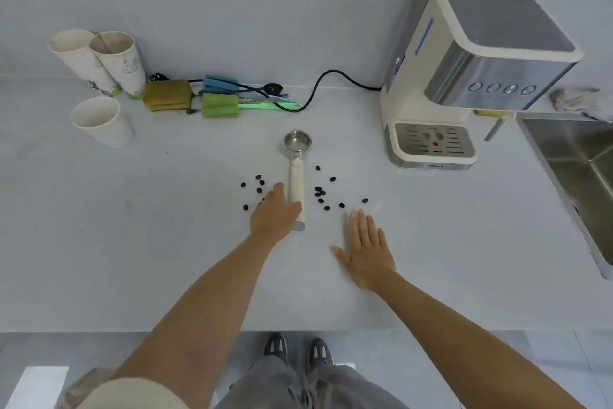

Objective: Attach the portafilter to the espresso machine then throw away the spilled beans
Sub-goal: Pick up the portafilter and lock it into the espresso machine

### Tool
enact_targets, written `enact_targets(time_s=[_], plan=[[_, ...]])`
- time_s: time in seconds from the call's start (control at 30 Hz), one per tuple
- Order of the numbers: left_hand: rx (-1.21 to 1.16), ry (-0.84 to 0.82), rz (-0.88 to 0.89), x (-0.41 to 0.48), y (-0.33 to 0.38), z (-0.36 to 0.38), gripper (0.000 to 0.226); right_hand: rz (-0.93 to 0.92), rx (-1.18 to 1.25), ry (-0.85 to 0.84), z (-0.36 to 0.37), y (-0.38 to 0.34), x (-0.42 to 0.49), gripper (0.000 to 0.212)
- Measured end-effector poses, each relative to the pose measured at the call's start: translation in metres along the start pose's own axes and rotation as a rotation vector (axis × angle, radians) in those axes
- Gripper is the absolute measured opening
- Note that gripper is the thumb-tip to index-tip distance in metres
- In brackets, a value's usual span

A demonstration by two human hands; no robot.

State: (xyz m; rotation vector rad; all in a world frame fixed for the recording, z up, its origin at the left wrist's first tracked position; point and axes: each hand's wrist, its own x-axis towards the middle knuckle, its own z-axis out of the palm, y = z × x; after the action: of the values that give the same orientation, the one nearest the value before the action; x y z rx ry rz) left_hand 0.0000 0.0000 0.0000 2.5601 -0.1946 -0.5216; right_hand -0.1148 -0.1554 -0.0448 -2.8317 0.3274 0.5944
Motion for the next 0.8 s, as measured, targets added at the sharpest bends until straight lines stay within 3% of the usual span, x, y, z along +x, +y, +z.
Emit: enact_targets(time_s=[0.43, 0.57, 0.63, 0.8], plan=[[-0.045, -0.078, -0.216, 0.024, 0.025, 0.025, 0.047, 0.002, -0.01, 0.013, 0.019, 0.008, 0.002, 0.066], [-0.162, -0.056, -0.266, 0.03, 0.022, 0.025, 0.044, 0.001, -0.02, 0.024, 0.02, 0.008, 0.001, 0.067], [-0.212, -0.037, -0.273, 0.033, 0.019, 0.023, 0.042, -0.003, -0.022, 0.024, 0.019, 0.009, 0.001, 0.074], [-0.224, -0.051, -0.212, 0.036, 0.012, 0.015, 0.039, -0.001, 0.002, 0.027, 0.02, 0.009, 0.001, 0.064]])
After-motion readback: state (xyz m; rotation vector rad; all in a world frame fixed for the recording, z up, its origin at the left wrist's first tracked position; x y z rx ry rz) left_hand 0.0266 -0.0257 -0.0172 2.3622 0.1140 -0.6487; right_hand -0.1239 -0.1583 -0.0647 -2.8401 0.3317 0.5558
